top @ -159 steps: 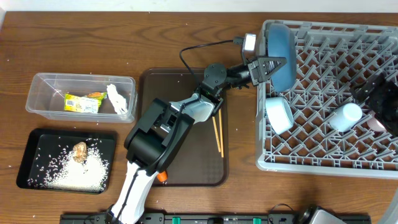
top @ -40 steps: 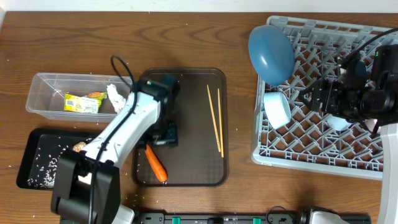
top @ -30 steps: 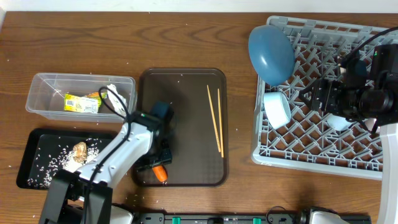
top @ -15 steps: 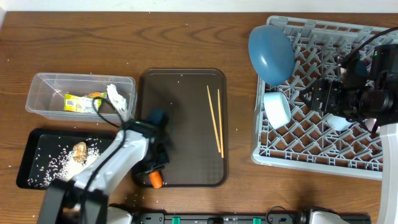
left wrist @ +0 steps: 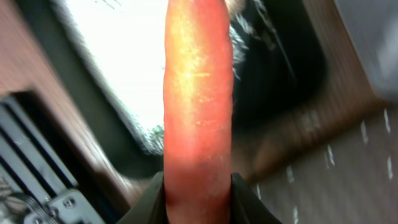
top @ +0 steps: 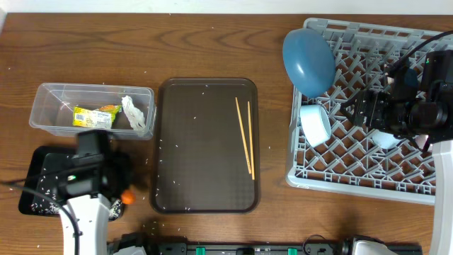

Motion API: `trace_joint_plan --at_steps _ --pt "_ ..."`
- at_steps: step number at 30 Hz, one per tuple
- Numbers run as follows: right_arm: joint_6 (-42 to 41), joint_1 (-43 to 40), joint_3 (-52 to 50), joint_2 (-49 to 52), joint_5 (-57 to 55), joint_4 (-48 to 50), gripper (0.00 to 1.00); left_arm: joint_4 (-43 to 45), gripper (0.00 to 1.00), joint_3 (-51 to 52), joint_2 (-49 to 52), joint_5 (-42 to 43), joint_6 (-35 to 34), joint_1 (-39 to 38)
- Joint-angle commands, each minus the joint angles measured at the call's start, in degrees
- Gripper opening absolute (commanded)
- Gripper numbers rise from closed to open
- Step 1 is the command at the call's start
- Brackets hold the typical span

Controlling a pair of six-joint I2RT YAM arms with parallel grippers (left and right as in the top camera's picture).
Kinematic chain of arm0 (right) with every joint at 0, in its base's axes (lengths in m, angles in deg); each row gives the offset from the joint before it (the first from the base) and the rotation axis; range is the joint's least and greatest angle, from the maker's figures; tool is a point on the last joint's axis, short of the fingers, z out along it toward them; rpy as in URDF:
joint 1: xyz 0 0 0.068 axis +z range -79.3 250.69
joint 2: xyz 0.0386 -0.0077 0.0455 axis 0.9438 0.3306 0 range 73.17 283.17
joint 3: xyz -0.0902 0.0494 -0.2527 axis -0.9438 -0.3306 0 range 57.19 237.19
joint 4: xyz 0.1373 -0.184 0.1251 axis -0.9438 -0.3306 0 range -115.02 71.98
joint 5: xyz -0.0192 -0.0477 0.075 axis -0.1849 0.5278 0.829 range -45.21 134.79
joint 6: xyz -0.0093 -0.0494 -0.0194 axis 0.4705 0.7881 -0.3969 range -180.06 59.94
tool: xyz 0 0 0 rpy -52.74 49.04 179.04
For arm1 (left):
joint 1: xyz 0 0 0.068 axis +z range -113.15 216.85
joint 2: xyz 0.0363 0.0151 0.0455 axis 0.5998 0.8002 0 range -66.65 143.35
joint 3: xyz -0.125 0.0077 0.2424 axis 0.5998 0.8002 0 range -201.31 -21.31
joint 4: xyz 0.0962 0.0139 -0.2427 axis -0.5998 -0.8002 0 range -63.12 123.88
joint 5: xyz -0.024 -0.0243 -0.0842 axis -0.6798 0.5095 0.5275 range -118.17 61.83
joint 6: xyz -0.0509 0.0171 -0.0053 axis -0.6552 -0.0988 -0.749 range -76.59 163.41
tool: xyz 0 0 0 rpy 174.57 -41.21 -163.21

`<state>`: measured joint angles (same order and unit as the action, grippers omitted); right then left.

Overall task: Sort waste into correct bins and load items into the dishwasher rack
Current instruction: 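Grasp the carrot with the left gripper and drop it on the black tray, then grasp one wooden chopstick with the right gripper and lift it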

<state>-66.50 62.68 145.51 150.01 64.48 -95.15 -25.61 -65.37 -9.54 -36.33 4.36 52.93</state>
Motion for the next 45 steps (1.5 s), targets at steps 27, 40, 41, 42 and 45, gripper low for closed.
trace_joint_plan --at_steps 27,40,41,42,45 --pt "-2.9 25.1 -0.8 -0.1 -1.4 9.7 0.82 -1.1 0.74 -14.3 8.9 21.0 25.2 16.8" --pt "-24.4 47.7 -5.6 18.5 -24.0 22.0 0.58 -9.4 0.98 -28.7 0.6 26.8 40.7 0.9" --pt "-25.6 48.0 -5.6 20.5 -24.5 22.6 0.55 -9.5 0.98 -28.7 0.1 26.8 40.7 0.5" --pt "-26.9 48.2 -5.6 22.7 -24.6 23.3 0.54 -9.8 0.98 -28.7 -0.4 26.8 40.7 0.5" --pt "-28.9 48.2 -5.6 28.6 -23.4 25.8 0.54 -9.9 0.98 -28.7 -0.8 26.8 40.7 0.5"
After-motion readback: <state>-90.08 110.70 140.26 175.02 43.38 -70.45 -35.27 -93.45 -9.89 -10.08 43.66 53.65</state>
